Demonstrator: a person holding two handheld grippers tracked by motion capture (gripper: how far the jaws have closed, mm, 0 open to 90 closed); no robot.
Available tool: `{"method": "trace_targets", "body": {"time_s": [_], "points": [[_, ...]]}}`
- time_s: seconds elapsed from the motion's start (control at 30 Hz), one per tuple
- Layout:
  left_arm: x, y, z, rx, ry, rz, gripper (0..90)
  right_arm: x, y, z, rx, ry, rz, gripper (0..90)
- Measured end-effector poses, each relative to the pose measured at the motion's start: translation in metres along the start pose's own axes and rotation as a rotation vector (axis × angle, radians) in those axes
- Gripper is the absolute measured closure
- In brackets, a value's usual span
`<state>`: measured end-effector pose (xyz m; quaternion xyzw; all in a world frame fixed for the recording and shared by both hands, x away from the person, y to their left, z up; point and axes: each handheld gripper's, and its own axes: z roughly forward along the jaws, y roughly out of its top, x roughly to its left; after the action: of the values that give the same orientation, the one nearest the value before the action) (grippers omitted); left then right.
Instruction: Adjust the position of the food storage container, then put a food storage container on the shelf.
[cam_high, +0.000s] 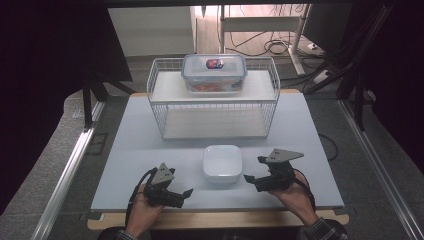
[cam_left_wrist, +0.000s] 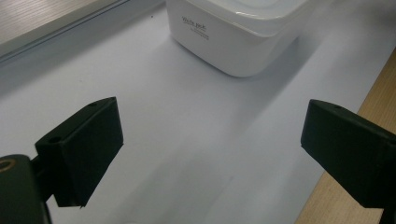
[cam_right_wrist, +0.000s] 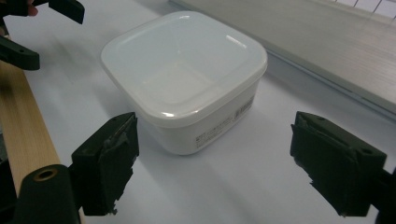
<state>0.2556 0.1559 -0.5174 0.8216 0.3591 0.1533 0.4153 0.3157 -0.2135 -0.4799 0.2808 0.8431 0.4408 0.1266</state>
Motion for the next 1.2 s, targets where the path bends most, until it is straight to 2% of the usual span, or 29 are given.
{"method": "trace_targets", "body": {"time_s": [0.27,0.43,0.5,0.6,0.7,0.77,0.87,1.0,1.2], "points": [[0.000,0.000,0.001,0.001,0.002,-0.001,5.1,0.001,-0.006,0.000,0.018,-0.001,-0.002,12.6],[0.000,0.001,0.000,-0.001,-0.006,-0.016,4.7,0.000,-0.005,0.001,0.031,-0.009,0.000,8.9],[0.001,0.002,0.000,-0.015,-0.032,-0.036,3.6,0.000,-0.003,0.001,0.049,-0.015,-0.005,8.6],[0.003,0.006,-0.002,-0.035,-0.079,-0.068,2.6,0.002,0.002,-0.001,0.048,-0.029,-0.021,5.3],[0.004,0.011,-0.002,-0.035,-0.105,-0.072,2.4,0.004,0.007,-0.003,0.046,-0.014,-0.024,1.9],[0.004,0.015,-0.001,-0.027,-0.107,-0.067,2.7,0.006,0.009,-0.003,0.044,-0.015,-0.028,0.9],[0.003,0.025,0.001,-0.017,-0.099,-0.048,5.4,0.008,0.012,0.001,0.041,0.008,-0.026,0.6],[0.005,0.041,0.003,-0.025,-0.096,-0.028,9.3,0.006,0.018,0.005,0.047,0.019,-0.014,1.5],[0.015,0.061,0.016,-0.018,-0.116,-0.034,12.5,-0.003,0.027,0.009,0.066,0.032,0.034,10.8]]}}
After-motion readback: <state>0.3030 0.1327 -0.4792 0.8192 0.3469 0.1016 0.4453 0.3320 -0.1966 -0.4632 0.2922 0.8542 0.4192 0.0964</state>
